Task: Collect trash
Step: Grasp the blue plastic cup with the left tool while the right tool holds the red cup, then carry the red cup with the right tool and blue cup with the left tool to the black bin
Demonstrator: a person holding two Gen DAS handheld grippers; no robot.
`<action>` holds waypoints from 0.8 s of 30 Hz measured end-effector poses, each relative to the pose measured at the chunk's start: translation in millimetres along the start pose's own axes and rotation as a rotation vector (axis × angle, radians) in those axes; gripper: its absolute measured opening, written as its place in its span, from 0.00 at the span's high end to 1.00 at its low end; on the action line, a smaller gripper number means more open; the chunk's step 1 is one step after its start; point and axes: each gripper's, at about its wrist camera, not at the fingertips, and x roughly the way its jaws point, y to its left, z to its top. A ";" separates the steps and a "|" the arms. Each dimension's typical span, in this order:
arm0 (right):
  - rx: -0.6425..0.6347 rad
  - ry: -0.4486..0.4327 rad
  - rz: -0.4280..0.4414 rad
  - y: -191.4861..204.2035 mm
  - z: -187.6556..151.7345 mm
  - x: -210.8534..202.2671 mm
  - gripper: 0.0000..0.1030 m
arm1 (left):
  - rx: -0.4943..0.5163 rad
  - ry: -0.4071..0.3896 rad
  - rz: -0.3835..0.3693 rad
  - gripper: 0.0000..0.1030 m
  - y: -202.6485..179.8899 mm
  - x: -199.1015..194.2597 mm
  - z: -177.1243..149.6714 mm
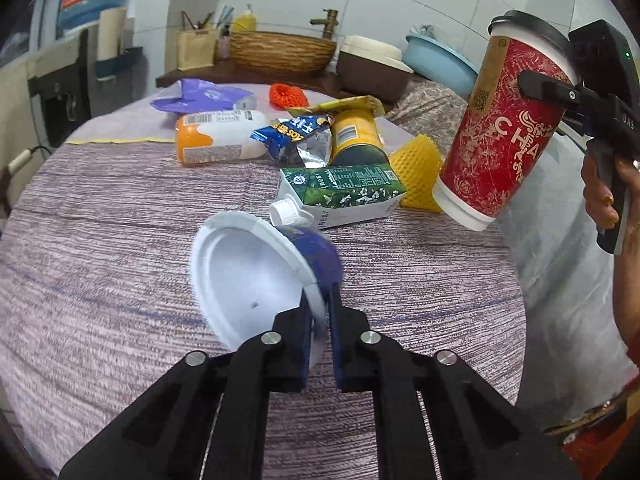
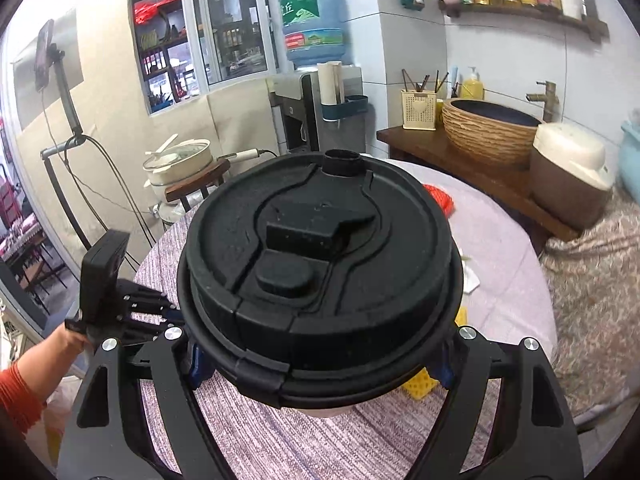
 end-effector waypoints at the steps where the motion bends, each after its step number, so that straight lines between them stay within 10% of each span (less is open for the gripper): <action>1: 0.002 -0.002 0.003 0.1 -3.2 -1.7 0.23 | 0.002 -0.023 0.020 0.93 -5.8 -4.7 -3.3; 13: 0.031 -0.091 -0.020 -6.8 -70.0 -60.2 0.23 | 0.001 -0.220 0.067 0.93 -86.9 -51.4 -17.6; 24: 0.161 -0.176 -0.304 -58.3 -147.2 -149.0 0.23 | 0.087 -0.308 -0.062 0.93 -196.6 -17.0 3.8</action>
